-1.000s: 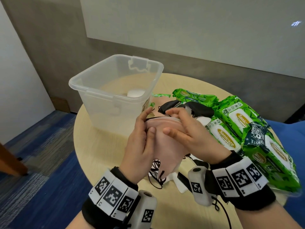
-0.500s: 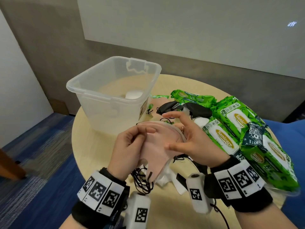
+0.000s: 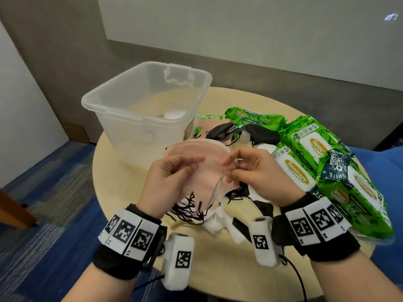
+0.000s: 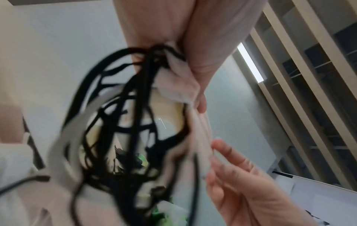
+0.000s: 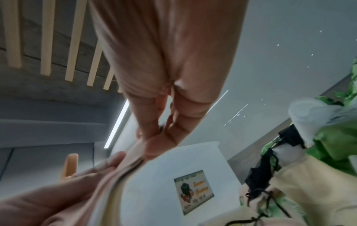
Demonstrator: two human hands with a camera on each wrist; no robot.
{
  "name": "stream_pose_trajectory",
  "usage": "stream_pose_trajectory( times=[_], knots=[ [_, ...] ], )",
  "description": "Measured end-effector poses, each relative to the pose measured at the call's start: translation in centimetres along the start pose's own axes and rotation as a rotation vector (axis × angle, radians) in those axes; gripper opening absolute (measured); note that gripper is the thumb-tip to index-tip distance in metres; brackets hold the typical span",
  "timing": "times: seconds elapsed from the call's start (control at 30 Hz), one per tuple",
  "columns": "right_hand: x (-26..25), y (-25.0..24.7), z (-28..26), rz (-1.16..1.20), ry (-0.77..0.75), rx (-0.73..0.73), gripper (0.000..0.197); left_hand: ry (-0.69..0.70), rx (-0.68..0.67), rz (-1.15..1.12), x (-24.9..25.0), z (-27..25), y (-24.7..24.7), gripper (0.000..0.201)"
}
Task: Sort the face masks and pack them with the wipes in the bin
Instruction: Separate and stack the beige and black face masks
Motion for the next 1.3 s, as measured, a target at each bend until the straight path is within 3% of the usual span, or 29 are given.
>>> stream_pose_trajectory(
  times=[0.13, 0.2, 0.37, 0.63, 0.77, 0.9, 1.0, 1.13, 1.3],
  knots=[
    [2.8, -1.4, 0.6, -0.3, 0.115, 0.079, 0.028, 0.0, 0.137, 0.084, -0.5, 0.2, -2.4, 0.029],
    [4.3, -0.9, 0.8, -0.543, 0.199, -0.019, 0.029, -0.012, 0.178, 0.102, -0.7, 0.1, -3.5, 0.028],
    [7.5, 3.6, 1.3, -0.994, 0.213, -0.402, 0.078, -0.013, 0.236, 0.148, -0.8, 0.0, -5.4, 0.028],
    [9.3, 6.8, 2.4, -1.116, 0.316, -0.5, 0.098, -0.014, 0.268, 0.159, -1.1, -0.1, -6.7, 0.03],
    [9.6, 8.3, 2.8, -1.193, 0.27, -0.52, 0.077, -0.035, 0.256, 0.123, -1.3, -0.3, -6.7, 0.03],
    [8.7, 8.6, 4.2, -1.187, 0.229, -0.498, 0.031, -0.054, 0.247, 0.114, -1.4, -0.3, -6.8, 0.029],
    [8.3, 7.1, 5.2, -1.158, 0.243, -0.356, 0.014, -0.058, 0.252, 0.12, -1.5, -0.4, -7.1, 0.028],
    [8.4, 3.9, 6.0, -0.85, 0.408, -0.123, 0.019, -0.054, 0.261, 0.135, -1.4, -0.4, -7.4, 0.028],
    [5.6, -0.5, 5.4, -0.492, 0.391, 0.142, 0.02, -0.088, 0.256, 0.124, -1.6, -0.3, -7.2, 0.029]
  ],
)
Point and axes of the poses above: each hand's wrist, its own z-axis towards the middle knuckle, its own y-axis out of the palm, x = y × z, the point moved 5 cm from there along z, towards the middle knuckle, and after that the axes turned 9 degrees about z, right-handed, at the moved point
